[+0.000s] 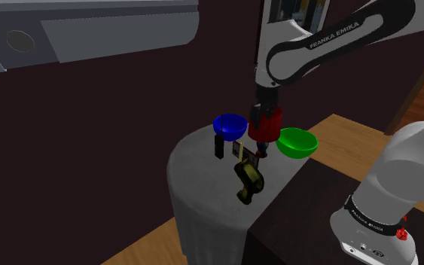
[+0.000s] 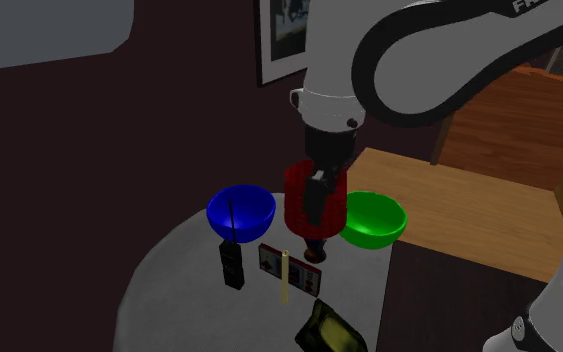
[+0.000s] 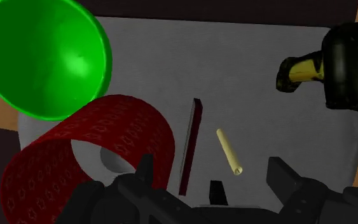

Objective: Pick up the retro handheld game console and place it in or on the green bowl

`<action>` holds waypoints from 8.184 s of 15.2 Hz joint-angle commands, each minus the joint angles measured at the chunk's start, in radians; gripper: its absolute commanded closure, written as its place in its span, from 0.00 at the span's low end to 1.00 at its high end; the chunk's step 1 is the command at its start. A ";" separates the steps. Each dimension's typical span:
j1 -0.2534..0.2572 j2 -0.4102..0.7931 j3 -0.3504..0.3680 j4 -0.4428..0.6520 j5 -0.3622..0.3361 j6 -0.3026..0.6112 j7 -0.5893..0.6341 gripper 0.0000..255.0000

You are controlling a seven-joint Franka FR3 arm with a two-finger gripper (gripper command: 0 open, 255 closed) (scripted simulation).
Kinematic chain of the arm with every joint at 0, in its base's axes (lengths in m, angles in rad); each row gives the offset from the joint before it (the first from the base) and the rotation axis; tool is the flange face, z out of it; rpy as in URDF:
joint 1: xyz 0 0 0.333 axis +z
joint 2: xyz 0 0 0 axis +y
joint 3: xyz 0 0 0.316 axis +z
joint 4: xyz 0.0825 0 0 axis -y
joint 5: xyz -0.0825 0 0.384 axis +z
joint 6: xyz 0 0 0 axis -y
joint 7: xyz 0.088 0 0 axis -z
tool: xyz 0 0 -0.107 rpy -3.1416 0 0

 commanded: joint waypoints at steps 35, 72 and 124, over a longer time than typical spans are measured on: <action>-0.032 0.655 -0.009 0.063 -0.023 0.573 0.134 1.00; -0.057 0.218 -0.030 0.101 0.027 0.099 0.049 1.00; -0.287 0.083 -0.353 -0.078 -0.115 0.147 -0.391 0.00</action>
